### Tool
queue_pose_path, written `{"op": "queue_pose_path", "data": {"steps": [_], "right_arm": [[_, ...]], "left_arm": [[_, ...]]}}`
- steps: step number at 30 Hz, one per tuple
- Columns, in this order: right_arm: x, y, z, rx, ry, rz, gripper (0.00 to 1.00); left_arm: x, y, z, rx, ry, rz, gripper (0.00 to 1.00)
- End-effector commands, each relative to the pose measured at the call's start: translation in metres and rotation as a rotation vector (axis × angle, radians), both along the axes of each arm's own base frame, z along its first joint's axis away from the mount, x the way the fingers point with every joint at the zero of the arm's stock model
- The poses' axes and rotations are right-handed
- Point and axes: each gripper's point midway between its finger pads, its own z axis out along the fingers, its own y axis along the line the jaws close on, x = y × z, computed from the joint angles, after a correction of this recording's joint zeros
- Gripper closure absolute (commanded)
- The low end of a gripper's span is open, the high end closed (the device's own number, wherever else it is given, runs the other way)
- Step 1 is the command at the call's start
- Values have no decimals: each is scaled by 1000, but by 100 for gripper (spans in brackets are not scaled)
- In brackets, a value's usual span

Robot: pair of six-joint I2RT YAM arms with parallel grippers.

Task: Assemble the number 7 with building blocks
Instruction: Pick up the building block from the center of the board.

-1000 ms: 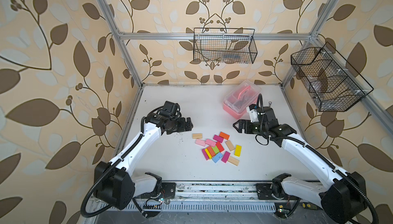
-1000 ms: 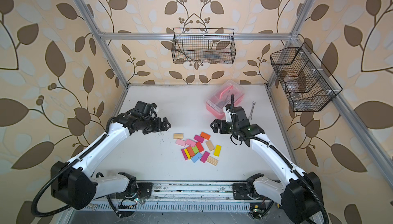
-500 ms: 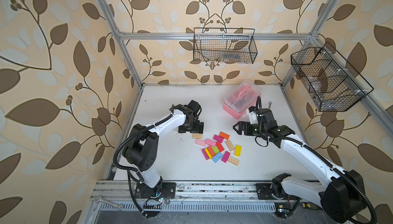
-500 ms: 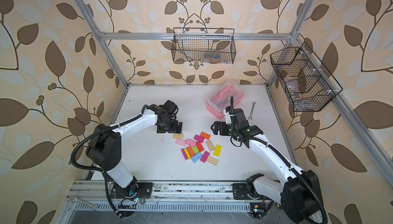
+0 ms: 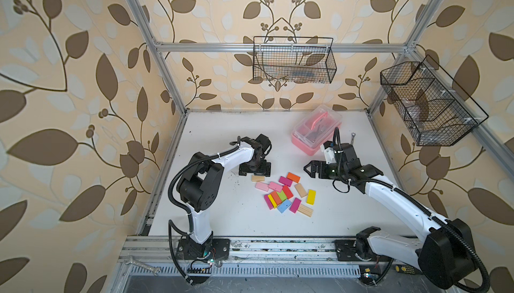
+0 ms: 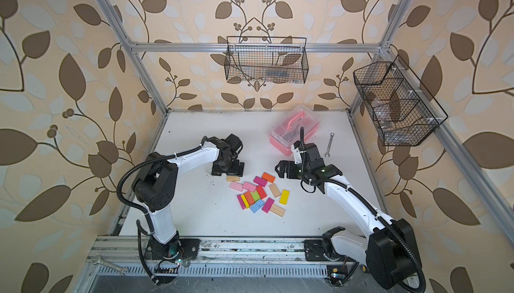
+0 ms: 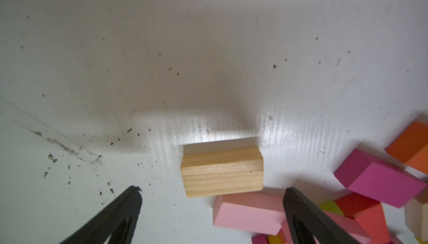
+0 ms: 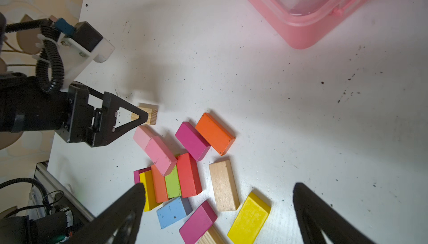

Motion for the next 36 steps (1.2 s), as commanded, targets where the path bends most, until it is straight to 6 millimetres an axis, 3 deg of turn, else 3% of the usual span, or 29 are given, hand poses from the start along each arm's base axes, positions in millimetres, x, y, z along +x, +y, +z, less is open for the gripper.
{"op": "queue_pose_path", "data": {"steps": [1,11,26,36], "right_arm": [[-1,0,-6,0,9,24,0],[-4,-10,-11,6,20,11,0],[-2,-12,-16,11,25,12,0],[-2,-13,-19,15,26,9,0]], "left_arm": [[5,0,1,36,-10,27,1],[9,-3,-15,40,8,47,2],[8,-7,-30,47,28,56,19],[4,-4,-31,67,43,59,25]]}}
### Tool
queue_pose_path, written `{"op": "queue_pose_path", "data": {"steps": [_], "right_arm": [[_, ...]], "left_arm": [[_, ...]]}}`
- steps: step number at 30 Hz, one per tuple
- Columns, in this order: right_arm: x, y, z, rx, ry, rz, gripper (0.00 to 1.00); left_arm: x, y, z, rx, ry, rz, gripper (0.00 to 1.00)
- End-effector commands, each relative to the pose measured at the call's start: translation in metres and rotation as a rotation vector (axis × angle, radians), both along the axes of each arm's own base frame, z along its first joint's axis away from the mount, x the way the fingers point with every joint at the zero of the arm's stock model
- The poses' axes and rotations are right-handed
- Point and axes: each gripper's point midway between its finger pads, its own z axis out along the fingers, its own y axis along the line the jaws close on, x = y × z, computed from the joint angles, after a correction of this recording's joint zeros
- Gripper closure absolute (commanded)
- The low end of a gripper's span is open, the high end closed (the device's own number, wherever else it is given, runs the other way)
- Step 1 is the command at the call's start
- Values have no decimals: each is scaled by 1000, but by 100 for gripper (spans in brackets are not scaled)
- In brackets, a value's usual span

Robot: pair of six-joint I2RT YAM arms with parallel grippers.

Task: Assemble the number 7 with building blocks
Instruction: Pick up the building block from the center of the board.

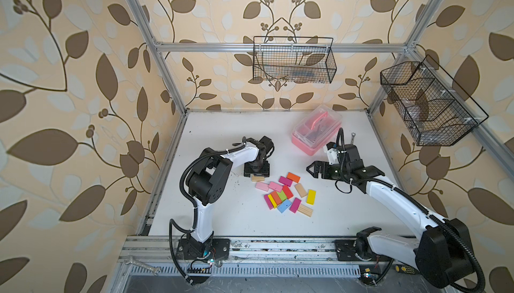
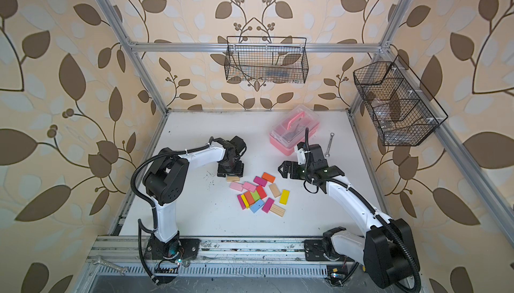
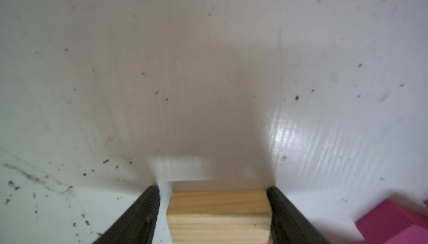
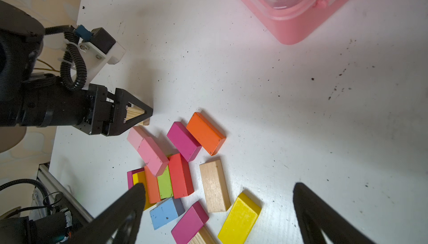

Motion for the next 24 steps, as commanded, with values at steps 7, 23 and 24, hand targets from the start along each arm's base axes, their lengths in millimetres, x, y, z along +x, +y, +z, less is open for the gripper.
{"op": "queue_pose_path", "data": {"steps": [7,23,24], "right_arm": [[-5,-2,-6,-5,7,25,0],[-8,-4,-6,4,6,31,0],[-8,-5,-6,5,6,28,0]], "left_arm": [[-10,5,-7,63,24,23,23],[-15,6,-9,77,30,35,32],[-14,6,-8,79,26,33,32]]}}
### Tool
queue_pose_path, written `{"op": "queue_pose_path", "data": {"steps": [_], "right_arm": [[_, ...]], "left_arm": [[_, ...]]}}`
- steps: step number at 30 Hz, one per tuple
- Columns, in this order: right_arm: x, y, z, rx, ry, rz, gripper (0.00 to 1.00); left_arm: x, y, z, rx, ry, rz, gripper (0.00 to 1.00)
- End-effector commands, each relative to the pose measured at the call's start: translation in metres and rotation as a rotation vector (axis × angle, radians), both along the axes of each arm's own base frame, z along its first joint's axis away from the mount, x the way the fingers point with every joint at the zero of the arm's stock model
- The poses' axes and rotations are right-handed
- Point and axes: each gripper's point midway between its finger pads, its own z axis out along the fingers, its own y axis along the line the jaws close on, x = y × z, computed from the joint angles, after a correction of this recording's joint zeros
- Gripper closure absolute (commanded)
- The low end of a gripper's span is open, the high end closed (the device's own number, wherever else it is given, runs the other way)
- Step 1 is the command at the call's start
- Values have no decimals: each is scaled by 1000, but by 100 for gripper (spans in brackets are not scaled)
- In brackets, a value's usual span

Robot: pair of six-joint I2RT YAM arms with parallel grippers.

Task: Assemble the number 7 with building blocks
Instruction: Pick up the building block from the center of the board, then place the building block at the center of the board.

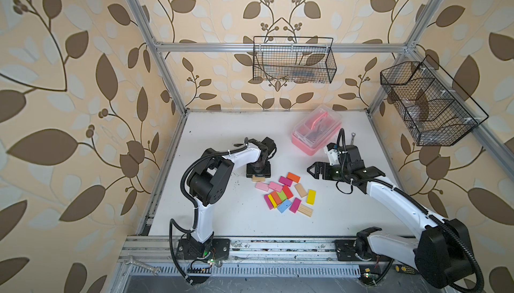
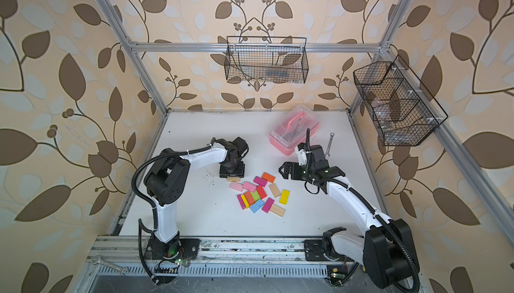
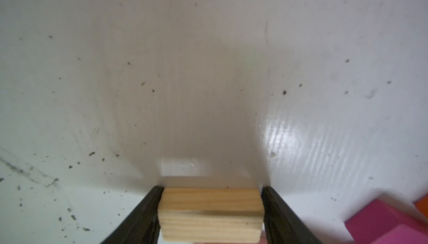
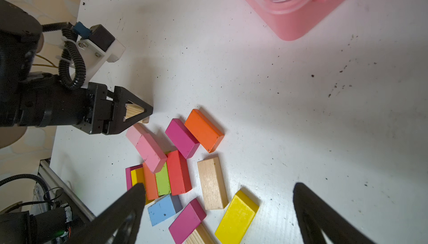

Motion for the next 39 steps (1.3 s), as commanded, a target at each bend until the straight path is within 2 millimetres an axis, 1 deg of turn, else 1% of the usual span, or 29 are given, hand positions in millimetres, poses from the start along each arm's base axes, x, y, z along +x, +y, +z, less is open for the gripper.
{"op": "queue_pose_path", "data": {"steps": [1,8,12,16,21,25,29,34,39], "right_arm": [[-6,-1,-3,1,-1,19,0],[-5,-2,3,10,-14,14,0],[-5,-2,5,11,-19,14,0],[-6,-3,8,11,-25,12,0],[-7,-2,13,20,-35,13,0],[-8,-1,16,24,-41,13,0],[-6,2,19,25,-46,14,0],[-3,8,23,18,-55,27,0],[0,14,23,12,-54,34,0]], "left_arm": [[-9,13,-6,78,28,6,33],[6,15,14,116,-10,-28,34],[15,16,23,110,-23,-38,35],[30,22,33,105,-32,-41,35],[52,38,40,87,-31,-27,35],[67,49,39,71,-25,-17,35],[77,59,30,69,-4,-16,35],[87,69,16,47,20,-3,36],[91,73,6,57,41,-14,36]]}}
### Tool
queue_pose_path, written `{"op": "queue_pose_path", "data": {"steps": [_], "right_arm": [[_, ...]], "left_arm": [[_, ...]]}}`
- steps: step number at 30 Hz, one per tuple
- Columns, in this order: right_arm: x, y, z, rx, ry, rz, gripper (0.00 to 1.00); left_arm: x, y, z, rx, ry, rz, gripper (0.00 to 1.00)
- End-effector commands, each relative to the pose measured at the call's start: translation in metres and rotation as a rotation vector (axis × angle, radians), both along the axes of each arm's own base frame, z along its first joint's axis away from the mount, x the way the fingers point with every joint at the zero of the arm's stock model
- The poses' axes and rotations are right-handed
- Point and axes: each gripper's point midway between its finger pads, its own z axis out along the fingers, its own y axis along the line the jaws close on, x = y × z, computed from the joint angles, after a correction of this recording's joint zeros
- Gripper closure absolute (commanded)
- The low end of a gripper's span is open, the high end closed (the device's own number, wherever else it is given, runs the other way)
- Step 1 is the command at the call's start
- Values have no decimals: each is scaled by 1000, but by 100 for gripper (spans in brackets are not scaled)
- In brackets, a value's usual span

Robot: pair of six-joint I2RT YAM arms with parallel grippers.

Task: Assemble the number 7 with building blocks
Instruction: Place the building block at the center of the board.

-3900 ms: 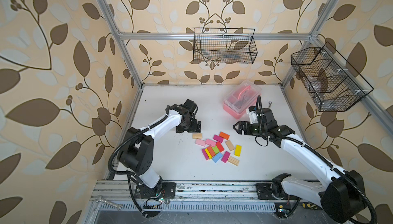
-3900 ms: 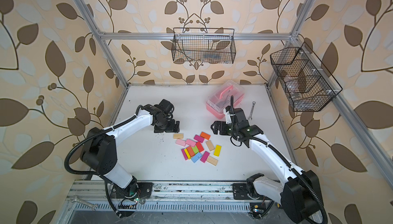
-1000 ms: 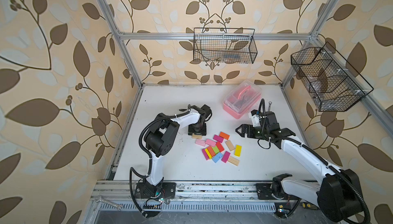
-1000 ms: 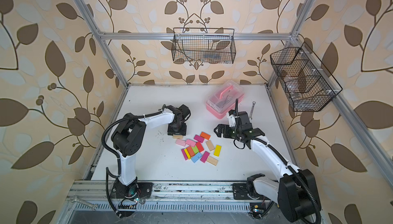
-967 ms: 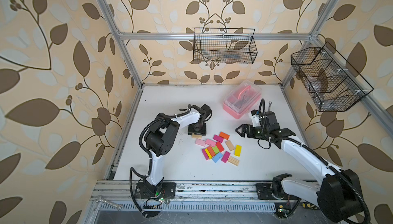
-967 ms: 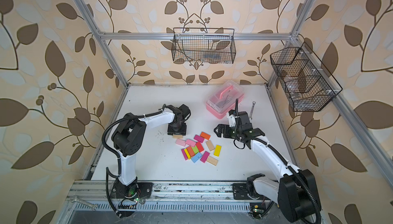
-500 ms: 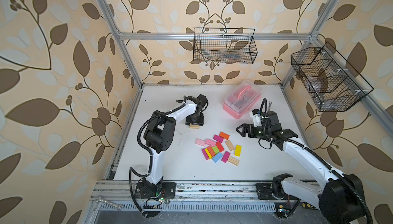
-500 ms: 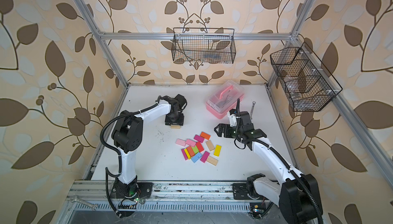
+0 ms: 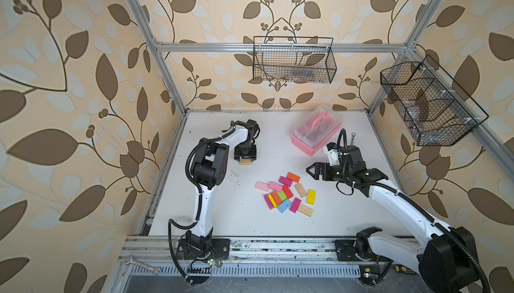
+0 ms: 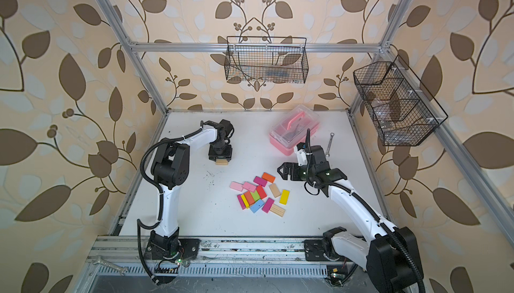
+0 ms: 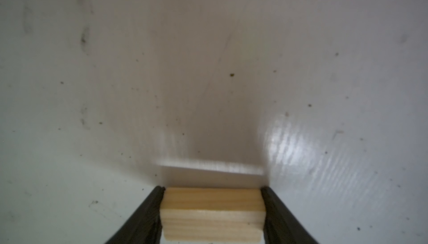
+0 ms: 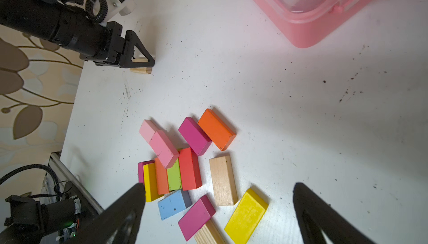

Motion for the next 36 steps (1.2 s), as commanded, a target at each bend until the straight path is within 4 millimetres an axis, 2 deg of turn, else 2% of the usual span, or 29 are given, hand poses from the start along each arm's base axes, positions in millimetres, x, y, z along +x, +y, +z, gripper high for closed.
{"op": "queue_pose_path", "data": {"steps": [1,7,11,26,32,36], "right_arm": [[6,3,5,-10,-5,-4,0],[8,12,3,-14,-3,8,0],[10,15,1,-20,0,12,0],[7,20,2,-28,-5,20,0],[6,18,6,-33,-13,17,0],[6,18,4,-32,-9,12,0]], "left_arm": [[0,1,-1,-6,28,-25,36],[-1,3,-11,-13,50,-27,35],[-1,4,-14,-16,53,-24,28],[-3,3,-7,-24,43,-24,18],[-6,9,-5,-8,50,-23,20],[-12,13,-7,3,53,-20,33]]}}
